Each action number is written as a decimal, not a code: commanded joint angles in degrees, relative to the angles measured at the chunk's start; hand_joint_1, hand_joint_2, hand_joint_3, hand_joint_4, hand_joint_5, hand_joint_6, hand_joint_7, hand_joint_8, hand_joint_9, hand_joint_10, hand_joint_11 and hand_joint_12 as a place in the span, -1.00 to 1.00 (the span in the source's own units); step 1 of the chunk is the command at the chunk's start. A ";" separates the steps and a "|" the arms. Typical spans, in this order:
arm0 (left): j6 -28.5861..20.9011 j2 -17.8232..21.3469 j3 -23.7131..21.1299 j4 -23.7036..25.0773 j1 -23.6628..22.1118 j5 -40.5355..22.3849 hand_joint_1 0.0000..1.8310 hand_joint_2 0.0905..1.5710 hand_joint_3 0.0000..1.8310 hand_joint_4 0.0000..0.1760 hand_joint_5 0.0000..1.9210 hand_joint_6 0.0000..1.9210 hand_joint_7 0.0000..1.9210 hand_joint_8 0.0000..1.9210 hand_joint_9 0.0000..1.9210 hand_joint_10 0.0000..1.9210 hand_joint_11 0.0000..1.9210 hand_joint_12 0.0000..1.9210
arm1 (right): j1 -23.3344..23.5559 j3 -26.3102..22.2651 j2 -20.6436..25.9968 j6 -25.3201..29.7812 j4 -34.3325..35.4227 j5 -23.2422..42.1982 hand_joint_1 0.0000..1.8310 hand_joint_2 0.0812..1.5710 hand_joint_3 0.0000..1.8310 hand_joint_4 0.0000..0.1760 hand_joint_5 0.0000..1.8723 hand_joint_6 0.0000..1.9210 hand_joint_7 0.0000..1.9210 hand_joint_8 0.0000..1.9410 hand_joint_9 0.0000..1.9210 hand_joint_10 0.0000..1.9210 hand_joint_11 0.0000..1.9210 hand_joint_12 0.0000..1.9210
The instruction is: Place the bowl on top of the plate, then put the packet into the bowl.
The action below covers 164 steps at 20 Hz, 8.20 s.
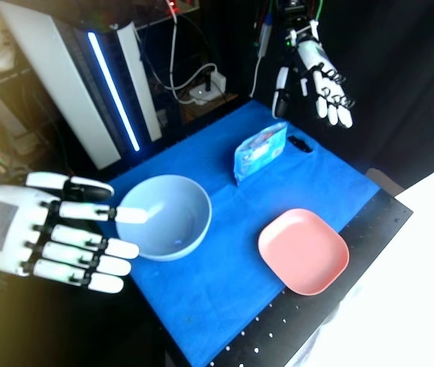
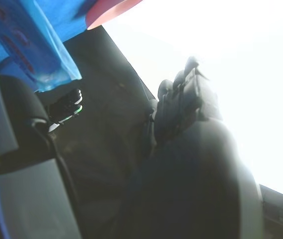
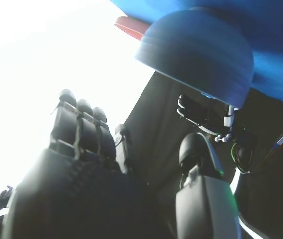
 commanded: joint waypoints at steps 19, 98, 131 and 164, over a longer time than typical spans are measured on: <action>-0.21 -0.48 0.25 -1.04 -0.30 -7.61 -0.22 0.19 -1.00 -0.23 -0.66 -1.00 -0.76 -1.00 -0.80 -1.00 -1.00 -0.44 | 15.89 1.06 -1.09 0.39 -25.50 -16.79 -0.50 0.08 -0.98 0.03 -0.92 -0.99 -0.99 -1.00 -0.97 -1.00 -0.90 -0.95; -2.43 -2.88 2.37 -0.49 -1.29 -8.81 -0.21 0.19 -1.00 -0.55 -0.65 -1.00 -0.71 -1.00 -0.73 -1.00 -1.00 -0.25 | 45.40 32.87 -36.79 -1.85 -24.59 -35.05 0.64 0.59 -0.62 -0.98 0.24 0.99 0.35 1.00 0.49 1.00 0.52 1.00; -2.63 -3.38 2.45 -1.14 -1.26 -9.46 -0.29 0.26 -1.00 0.35 -0.61 -1.00 -0.67 -1.00 -0.72 -1.00 -1.00 -0.33 | 46.24 27.23 -32.19 -1.76 -23.60 -27.07 -0.57 0.94 -1.00 -0.72 -0.47 -1.00 -0.42 -1.00 -0.36 -0.92 -0.79 0.22; -8.50 -12.51 9.38 15.09 -14.03 7.82 0.16 0.19 -0.99 -1.00 -0.25 -0.97 -0.17 -0.92 -0.13 -0.88 -0.50 0.10 | 12.04 3.15 -7.16 -1.77 3.46 7.28 -0.67 0.39 -1.00 1.00 -0.98 -1.00 -1.00 -1.00 -1.00 -1.00 -1.00 -1.00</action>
